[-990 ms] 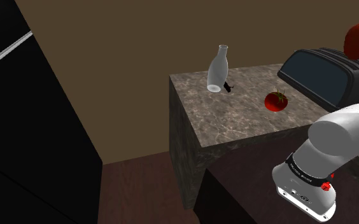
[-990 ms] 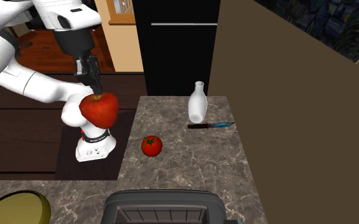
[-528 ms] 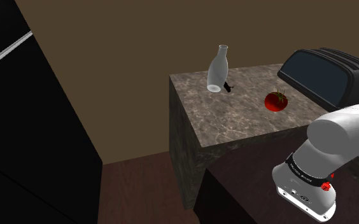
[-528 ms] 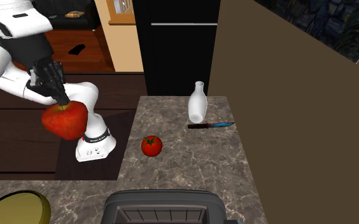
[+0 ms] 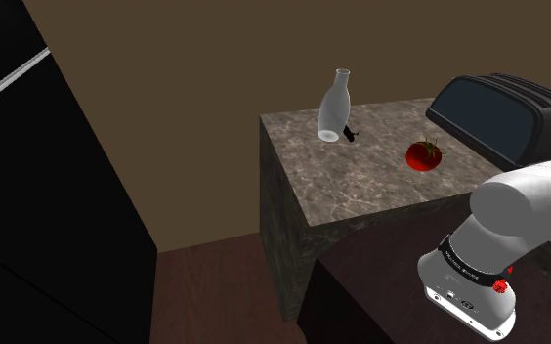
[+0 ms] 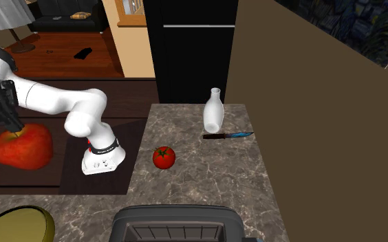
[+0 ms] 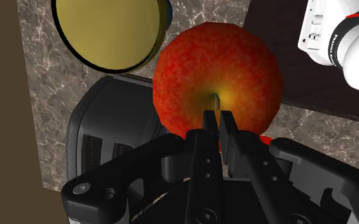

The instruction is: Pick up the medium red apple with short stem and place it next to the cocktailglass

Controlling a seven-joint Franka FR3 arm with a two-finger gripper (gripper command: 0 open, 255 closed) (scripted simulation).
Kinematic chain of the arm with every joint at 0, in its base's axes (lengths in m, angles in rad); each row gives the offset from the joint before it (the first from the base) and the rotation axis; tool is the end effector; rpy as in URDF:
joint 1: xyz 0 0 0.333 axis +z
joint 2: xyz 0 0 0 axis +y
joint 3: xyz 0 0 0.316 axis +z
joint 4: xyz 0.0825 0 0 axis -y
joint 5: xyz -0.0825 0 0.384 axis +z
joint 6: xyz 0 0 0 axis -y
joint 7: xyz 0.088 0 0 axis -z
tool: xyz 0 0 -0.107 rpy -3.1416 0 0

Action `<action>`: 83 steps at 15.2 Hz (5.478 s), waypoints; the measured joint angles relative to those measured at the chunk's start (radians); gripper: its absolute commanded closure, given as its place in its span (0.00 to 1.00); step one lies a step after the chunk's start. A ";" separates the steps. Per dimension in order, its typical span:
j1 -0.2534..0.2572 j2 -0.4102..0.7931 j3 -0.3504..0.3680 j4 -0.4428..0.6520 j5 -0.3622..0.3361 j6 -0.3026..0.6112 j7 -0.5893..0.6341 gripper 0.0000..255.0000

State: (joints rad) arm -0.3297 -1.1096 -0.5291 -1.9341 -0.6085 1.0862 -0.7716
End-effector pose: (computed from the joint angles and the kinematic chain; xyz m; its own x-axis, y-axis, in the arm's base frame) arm -0.0675 -0.2917 0.7150 0.9820 -0.1770 0.0658 -0.1828 -0.9783 0.0974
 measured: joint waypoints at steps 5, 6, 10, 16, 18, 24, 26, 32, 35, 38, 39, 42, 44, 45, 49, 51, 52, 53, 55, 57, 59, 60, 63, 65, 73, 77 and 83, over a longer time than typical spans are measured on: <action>-0.011 -0.036 -0.051 0.052 -0.079 -0.040 -0.105 1.00; -0.013 -0.043 -0.055 0.045 -0.085 -0.039 -0.109 1.00; -0.026 -0.086 -0.067 -0.020 -0.101 -0.015 -0.102 1.00; -0.049 -0.155 -0.089 -0.129 -0.127 0.027 -0.088 1.00; -0.055 -0.176 -0.097 -0.163 -0.135 0.041 -0.082 1.00; -0.077 -0.234 -0.126 -0.253 -0.166 0.075 -0.074 1.00; -0.085 -0.257 -0.137 -0.290 -0.177 0.090 -0.068 1.00; -0.108 -0.312 -0.173 -0.374 -0.213 0.123 -0.062 1.00; -0.102 -0.309 -0.188 -0.339 -0.193 0.113 -0.069 0.00; -0.086 -0.306 -0.239 -0.224 -0.127 0.073 -0.092 0.00; -0.086 -0.311 -0.247 -0.224 -0.124 0.075 -0.091 0.00; -0.094 -0.334 -0.266 -0.256 -0.133 0.090 -0.087 0.00; -0.106 -0.356 -0.279 -0.291 -0.145 0.103 -0.083 0.00; -0.106 -0.360 -0.284 -0.297 -0.149 0.108 -0.082 0.00; -0.108 -0.365 -0.289 -0.307 -0.153 0.113 -0.080 0.00; -0.108 -0.365 -0.289 -0.308 -0.154 0.113 -0.081 0.00; -0.108 -0.365 -0.289 -0.308 -0.154 0.113 -0.081 1.00; -0.108 -0.365 -0.289 -0.308 -0.154 0.113 -0.081 1.00; -0.108 -0.365 -0.289 -0.308 -0.154 0.113 -0.081 1.00; -0.108 -0.365 -0.289 -0.308 -0.154 0.113 -0.081 1.00; -0.108 -0.365 -0.289 -0.308 -0.154 0.113 -0.081 1.00; -0.108 -0.365 -0.289 -0.308 -0.154 0.113 -0.081 1.00; -0.108 -0.365 -0.289 -0.308 -0.154 0.113 -0.081 0.00; -0.162 -0.439 -0.286 -0.349 -0.165 0.126 -0.096 0.00; -0.701 -0.671 -0.489 -0.577 -0.127 0.369 -0.408 0.00; -0.987 -0.672 -0.695 -0.647 -0.076 0.509 -0.635 0.00; -1.270 -0.673 -1.054 -0.675 -0.056 0.627 -0.925 0.00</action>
State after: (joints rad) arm -1.6000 -1.7831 -1.5827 -2.6088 -0.6641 1.7133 -1.6962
